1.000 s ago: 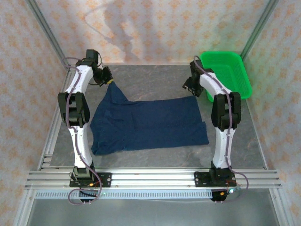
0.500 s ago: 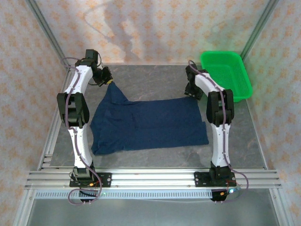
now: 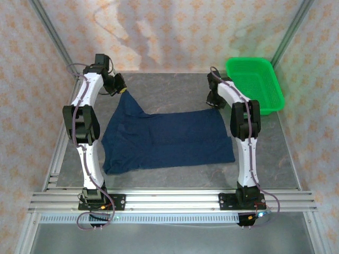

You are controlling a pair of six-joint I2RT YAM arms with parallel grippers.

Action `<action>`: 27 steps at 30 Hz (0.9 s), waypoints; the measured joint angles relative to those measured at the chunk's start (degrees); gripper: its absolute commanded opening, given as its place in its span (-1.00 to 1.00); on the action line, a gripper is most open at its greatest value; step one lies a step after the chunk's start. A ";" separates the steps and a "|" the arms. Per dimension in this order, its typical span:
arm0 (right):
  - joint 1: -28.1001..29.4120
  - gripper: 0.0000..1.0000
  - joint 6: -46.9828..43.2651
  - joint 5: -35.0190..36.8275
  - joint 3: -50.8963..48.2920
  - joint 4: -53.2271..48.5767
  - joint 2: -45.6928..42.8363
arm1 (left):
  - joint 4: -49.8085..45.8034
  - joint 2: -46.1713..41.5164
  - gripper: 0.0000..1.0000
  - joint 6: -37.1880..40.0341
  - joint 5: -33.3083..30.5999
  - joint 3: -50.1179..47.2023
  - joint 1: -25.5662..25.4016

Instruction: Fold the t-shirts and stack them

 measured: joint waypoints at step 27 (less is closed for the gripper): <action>-0.85 -1.00 -2.16 -6.10 -16.22 7.63 -20.20 | -1.31 -21.84 -1.00 -8.37 4.35 -16.98 0.00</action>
